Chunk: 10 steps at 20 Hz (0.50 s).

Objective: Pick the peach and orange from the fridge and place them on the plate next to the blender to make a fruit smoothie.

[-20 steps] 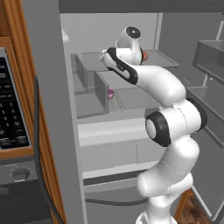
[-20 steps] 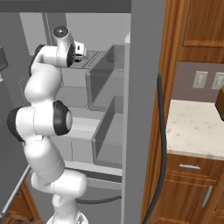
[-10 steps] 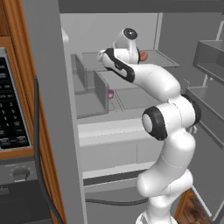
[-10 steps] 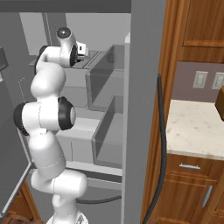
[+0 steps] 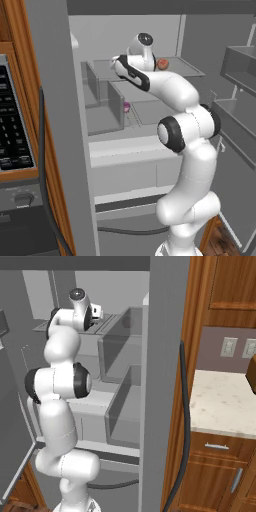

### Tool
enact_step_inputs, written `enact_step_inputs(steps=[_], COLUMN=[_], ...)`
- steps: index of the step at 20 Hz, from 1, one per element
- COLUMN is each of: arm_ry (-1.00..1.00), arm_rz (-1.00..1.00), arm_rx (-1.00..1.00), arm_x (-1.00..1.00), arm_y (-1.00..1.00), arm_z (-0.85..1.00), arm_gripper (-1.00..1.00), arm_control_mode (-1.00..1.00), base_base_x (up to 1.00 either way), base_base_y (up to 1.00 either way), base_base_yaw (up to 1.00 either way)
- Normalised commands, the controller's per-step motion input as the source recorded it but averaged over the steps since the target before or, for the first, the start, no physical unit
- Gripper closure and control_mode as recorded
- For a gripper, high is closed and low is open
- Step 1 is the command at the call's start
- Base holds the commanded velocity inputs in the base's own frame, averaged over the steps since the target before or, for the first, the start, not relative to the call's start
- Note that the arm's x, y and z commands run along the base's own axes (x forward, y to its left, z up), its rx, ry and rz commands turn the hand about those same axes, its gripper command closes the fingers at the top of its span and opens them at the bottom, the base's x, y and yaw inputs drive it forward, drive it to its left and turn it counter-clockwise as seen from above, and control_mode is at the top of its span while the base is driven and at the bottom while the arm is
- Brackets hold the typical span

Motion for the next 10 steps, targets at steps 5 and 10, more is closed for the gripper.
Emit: enact_step_inputs(steps=[5,10], arm_ry=[0.00,0.00], arm_rz=[0.00,0.00], arm_rx=[0.00,0.00], arm_x=[0.04,-0.07], arm_y=[0.01,0.00], arm_z=[-0.09,0.00], arm_gripper=[1.00,1.00], arm_control_mode=[-1.00,-1.00], base_base_x=[0.00,0.00], base_base_y=[0.00,0.00], base_base_yaw=[0.00,0.00])
